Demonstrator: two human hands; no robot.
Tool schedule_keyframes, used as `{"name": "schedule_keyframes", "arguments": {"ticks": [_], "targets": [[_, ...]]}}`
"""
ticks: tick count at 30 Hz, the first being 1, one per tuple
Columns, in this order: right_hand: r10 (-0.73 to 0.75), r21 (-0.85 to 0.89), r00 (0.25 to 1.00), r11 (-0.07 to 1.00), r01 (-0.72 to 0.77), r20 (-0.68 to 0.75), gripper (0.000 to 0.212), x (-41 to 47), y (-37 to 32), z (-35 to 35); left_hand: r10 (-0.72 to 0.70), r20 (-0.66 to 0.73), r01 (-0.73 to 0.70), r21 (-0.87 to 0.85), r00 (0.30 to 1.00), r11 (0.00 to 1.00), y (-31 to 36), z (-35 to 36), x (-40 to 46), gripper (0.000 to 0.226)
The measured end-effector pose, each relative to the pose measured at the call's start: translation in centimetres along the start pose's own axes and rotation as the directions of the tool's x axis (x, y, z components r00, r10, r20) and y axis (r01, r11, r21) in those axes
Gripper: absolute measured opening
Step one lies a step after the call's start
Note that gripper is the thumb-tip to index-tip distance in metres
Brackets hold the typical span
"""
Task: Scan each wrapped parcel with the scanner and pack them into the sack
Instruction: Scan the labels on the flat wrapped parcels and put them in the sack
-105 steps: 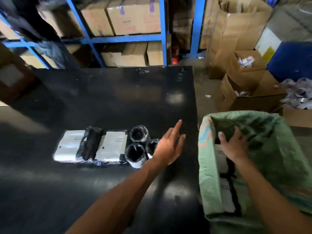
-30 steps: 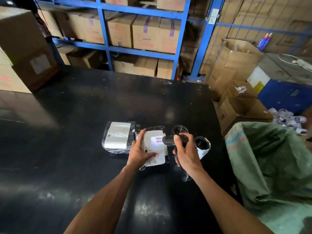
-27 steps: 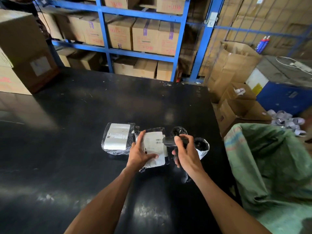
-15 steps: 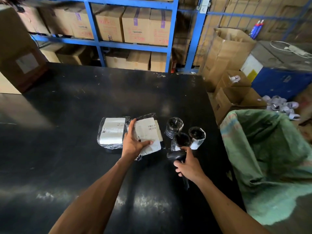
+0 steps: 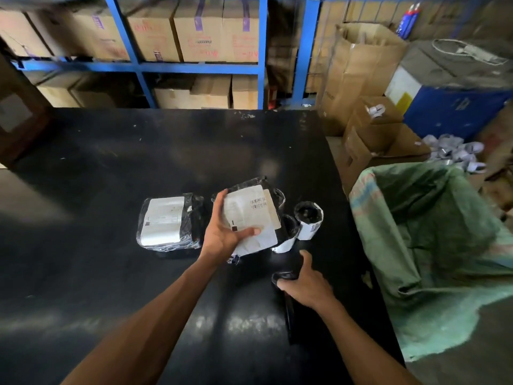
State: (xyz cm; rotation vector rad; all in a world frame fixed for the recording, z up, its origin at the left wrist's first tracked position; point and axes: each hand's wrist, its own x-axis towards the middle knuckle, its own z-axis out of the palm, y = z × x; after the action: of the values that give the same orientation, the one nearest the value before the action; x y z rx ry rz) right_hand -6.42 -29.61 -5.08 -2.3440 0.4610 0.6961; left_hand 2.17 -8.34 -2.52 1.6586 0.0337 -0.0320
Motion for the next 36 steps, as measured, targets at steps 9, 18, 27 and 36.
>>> {"name": "schedule_keyframes", "arguments": {"ticks": [9,18,27,36], "targets": [[-0.311,0.538,0.919,0.745,0.394,-0.242,0.110,3.2,2.2,-16.4,0.016,0.301,0.017,-0.105,0.954,0.994,5.6,13.9,2.6,0.068],[-0.194,0.577,0.926,0.735,0.355,-0.323,0.123,7.6,17.3,-29.9,-0.083,0.474,-0.076,0.307,0.877,0.949,6.6,32.1,6.3,0.072],[-0.006,0.536,1.000,0.844,0.017,-0.022,0.142,13.2,29.2,-30.0,-0.276,0.165,0.081,0.709,0.947,0.701,1.7,43.1,6.4,0.082],[0.149,0.428,0.943,0.862,-0.271,0.296,0.142,18.9,30.8,-21.4,-0.203,0.125,0.017,0.814,0.971,0.581,0.3,42.2,5.9,0.078]]}}
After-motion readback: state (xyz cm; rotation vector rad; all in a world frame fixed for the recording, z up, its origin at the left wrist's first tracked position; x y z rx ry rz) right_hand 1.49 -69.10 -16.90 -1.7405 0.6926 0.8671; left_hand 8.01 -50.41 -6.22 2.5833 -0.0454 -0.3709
